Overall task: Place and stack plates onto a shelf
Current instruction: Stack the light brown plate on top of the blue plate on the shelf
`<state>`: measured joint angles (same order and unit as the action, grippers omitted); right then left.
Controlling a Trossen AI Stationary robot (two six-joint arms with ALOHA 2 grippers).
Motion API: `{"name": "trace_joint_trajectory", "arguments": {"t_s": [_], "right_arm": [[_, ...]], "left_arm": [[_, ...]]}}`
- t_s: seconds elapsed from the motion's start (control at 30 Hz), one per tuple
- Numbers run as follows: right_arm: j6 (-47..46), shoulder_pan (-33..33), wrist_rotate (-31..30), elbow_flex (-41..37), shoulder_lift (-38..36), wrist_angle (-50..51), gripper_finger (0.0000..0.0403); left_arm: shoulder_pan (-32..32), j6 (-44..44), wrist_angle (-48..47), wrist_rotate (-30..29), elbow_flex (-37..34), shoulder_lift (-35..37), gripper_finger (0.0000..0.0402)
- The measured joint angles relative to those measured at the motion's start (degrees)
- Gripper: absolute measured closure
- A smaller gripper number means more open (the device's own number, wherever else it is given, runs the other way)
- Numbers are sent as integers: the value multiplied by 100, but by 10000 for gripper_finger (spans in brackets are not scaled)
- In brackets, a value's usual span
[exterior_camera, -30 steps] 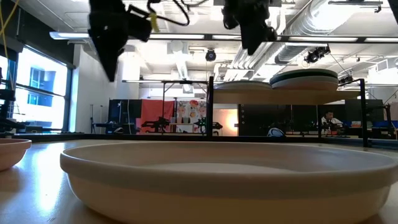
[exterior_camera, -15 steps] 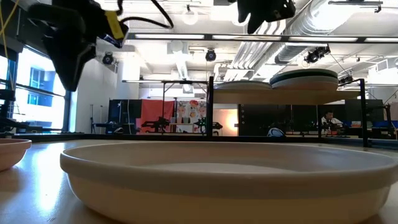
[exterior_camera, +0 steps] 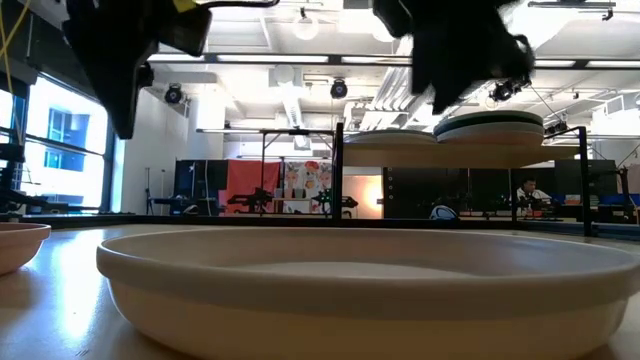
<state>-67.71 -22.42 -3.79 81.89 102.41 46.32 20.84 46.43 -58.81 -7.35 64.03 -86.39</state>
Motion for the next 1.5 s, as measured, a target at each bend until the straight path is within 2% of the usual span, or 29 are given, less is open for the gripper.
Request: {"name": "trace_joint_trajectory", "arguments": {"t_s": [0.23, 0.43, 0.63, 0.77, 1.5], "right_arm": [[-546, -392, -57, -831, 2, -803, 298], [-863, -568, -397, -1133, 4, -1243, 298], [-1007, -574, -717, -1159, 191, -1478, 298], [-1131, -535, -684, -1159, 470, -1809, 298], [-1561, -537, -518, -1109, 920, -1791, 298]], "left_arm": [[93, 153, 694, 35, -2, 0, 287], [137, 154, 953, 85, 0, 0, 287], [135, 154, 945, 85, -2, 2, 287], [135, 155, 945, 85, -2, 2, 287], [135, 146, 939, 84, -2, 2, 287]]}}
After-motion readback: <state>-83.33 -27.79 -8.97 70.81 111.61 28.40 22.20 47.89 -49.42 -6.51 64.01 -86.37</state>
